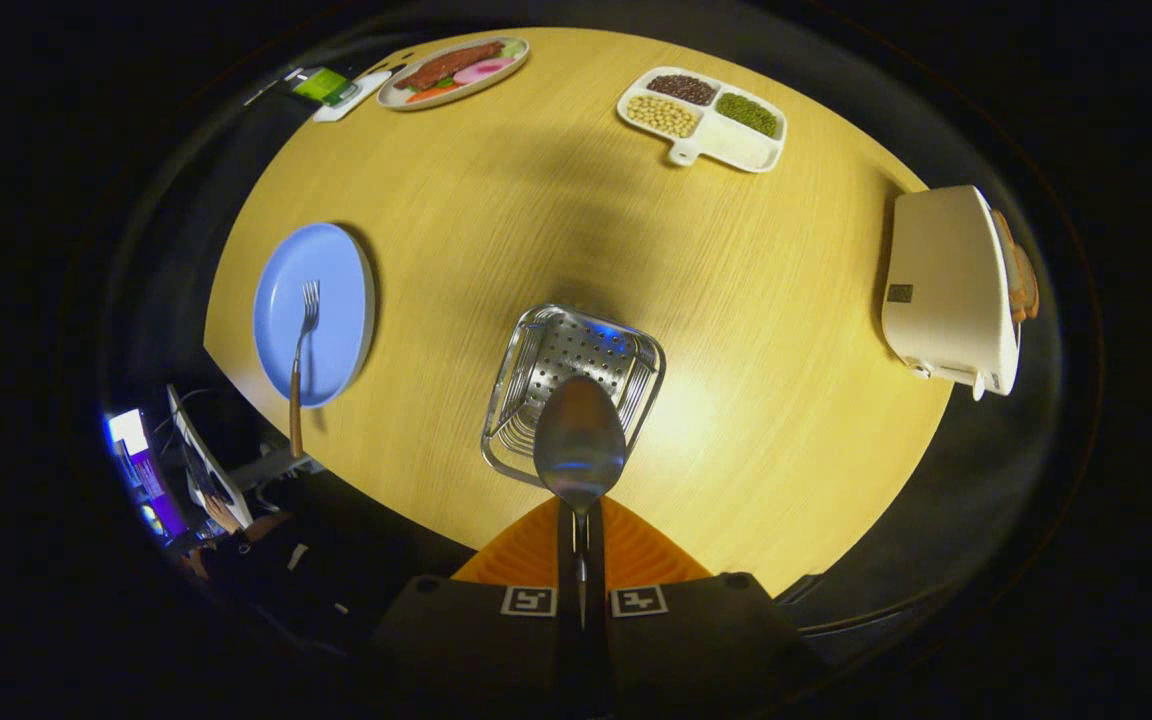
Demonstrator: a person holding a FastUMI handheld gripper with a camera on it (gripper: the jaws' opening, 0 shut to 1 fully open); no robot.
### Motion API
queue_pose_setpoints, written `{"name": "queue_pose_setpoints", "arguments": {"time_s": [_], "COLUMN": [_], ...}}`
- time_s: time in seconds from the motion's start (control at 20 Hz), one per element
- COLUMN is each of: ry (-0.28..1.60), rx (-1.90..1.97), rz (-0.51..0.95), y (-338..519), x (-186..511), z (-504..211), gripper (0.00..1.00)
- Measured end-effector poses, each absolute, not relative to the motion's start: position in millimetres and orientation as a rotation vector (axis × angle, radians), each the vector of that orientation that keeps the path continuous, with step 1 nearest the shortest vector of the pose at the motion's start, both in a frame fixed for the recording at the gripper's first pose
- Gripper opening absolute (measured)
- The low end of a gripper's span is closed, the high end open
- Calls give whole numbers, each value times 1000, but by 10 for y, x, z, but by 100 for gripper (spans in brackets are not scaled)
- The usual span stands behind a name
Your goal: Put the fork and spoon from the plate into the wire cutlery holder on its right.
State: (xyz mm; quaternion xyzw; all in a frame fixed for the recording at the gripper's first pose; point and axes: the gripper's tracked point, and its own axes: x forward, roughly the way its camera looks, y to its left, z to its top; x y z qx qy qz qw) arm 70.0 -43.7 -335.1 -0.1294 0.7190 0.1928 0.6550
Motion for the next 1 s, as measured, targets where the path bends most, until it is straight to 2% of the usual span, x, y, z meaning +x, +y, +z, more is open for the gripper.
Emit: {"name": "queue_pose_setpoints", "arguments": {"time_s": [0.25, 0.55, 1.0], "ry": [1783, 1849, 1761], "rx": [-462, -469, -351], "rz": [454, 454, 449], "y": [-423, -349, -223], "x": [746, 857, 1001], "z": [-3426, -3547, -3583], "gripper": [5, 6, 14]}}
